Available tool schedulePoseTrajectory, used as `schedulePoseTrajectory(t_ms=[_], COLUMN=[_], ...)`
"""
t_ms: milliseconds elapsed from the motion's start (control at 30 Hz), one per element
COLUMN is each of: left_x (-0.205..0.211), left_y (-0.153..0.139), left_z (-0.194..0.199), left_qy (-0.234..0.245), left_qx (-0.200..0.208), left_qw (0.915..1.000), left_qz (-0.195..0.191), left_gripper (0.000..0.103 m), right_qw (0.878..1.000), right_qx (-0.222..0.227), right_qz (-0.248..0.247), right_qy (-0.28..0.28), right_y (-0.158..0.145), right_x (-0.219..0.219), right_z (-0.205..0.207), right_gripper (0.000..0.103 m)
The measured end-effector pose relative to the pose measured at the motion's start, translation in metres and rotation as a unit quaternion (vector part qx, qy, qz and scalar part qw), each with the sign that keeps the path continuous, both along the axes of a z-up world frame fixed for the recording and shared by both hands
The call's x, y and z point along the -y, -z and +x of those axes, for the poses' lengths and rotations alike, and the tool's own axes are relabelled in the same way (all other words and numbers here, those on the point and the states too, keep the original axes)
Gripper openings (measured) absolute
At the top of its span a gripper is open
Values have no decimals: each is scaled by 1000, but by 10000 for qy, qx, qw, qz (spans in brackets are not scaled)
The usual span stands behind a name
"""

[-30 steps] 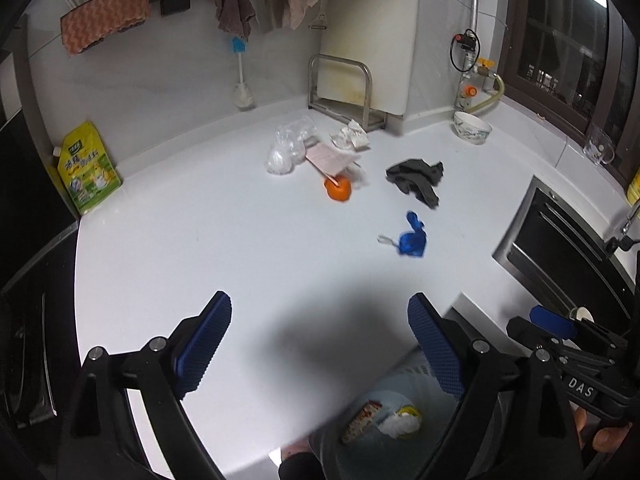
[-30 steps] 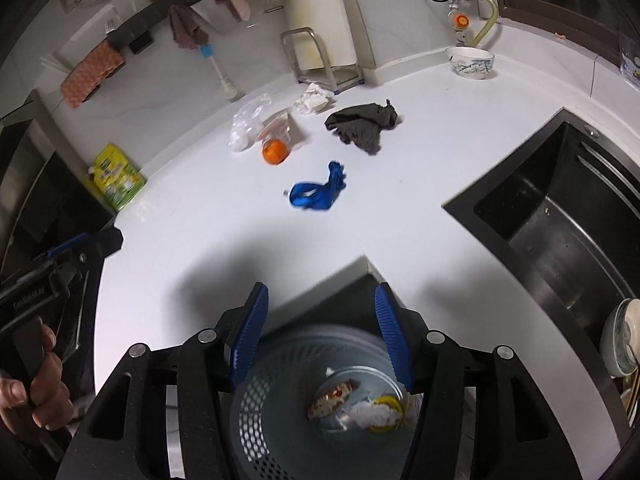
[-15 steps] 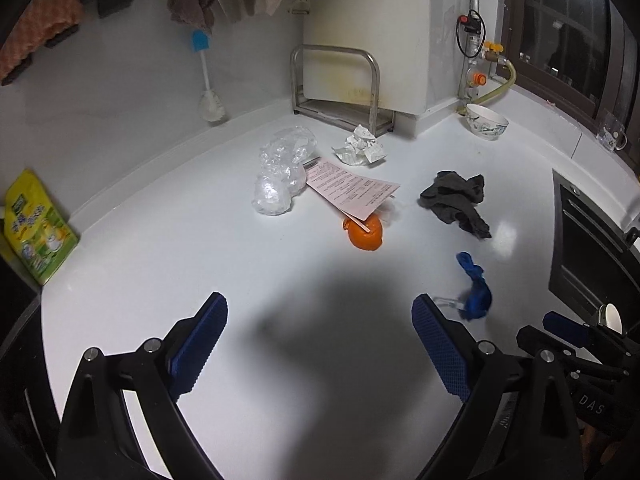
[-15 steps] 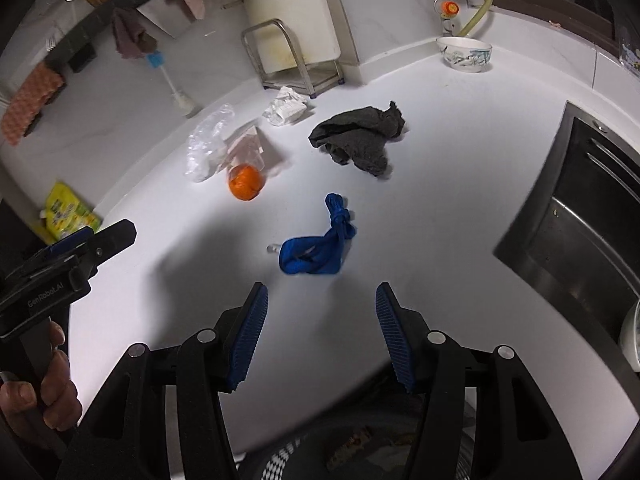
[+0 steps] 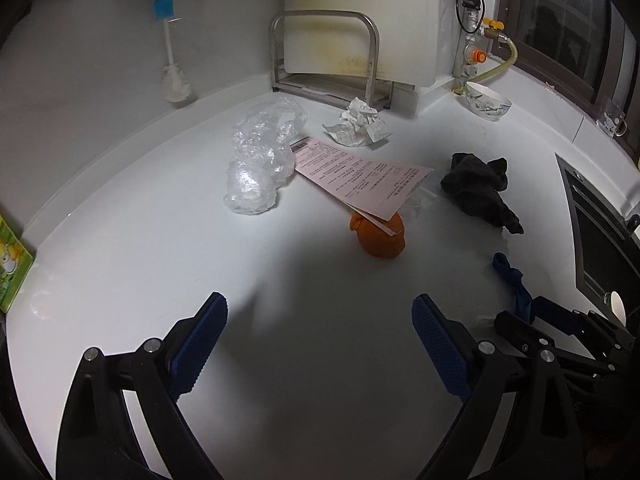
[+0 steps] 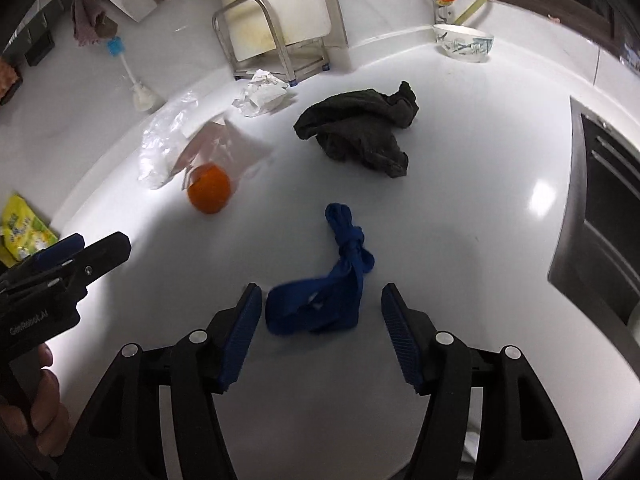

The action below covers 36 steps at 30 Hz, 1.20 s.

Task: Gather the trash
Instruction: 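Grasp the blue strap with the right gripper while the left gripper grasps the orange peel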

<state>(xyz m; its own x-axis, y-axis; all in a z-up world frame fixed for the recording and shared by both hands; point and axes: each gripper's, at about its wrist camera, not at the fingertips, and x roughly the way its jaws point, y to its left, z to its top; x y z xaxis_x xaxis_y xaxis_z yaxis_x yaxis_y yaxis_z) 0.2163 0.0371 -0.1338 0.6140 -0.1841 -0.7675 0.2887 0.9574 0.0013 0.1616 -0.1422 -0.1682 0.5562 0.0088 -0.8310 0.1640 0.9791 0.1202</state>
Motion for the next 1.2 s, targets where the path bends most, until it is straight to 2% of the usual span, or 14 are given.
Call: schedulePoseTrajectory(t_ms=[133,267,333,467,600,967,1033,1100,1133,1200], left_x=[4,11,16,27,36,52,58,64,65,66], left_y=[6,11,15,19,24,32,34,38,37,37], left_z=[8,14,17,21,29,48,51,55,57,58], left_qy=[38,61,84,124,100,27,39,63,73,102], left_qx=[21,51,45,70,93,50,56,-30,-16,-20], left_qw=[10000,9999,9999,9999,9999,9999,9996,9991,9992,9993], left_qz=[-48,-87,-115,-86,-93,116,291,425,398,354], left_gripper=[92,92,92,92,92,91,86,74,73,60], right_qw=[9992,9977,9980,9989,9987,9979,9979,9980,9980,9981], right_qx=[61,125,155,266,366,406,407,411,409,397], right_qz=[-406,-648,-585,-381,-216,-165,-142,-132,-137,-153], right_qy=[-30,-167,-192,15,286,485,484,469,456,443], right_y=[3,4,2,-4,-12,-16,-17,-17,-17,-18], right_x=[-6,-10,-7,6,23,39,38,38,37,37], right_z=[5,6,3,-2,-8,-10,-9,-8,-8,-8], right_gripper=[58,32,21,14,13,13,13,13,13,13])
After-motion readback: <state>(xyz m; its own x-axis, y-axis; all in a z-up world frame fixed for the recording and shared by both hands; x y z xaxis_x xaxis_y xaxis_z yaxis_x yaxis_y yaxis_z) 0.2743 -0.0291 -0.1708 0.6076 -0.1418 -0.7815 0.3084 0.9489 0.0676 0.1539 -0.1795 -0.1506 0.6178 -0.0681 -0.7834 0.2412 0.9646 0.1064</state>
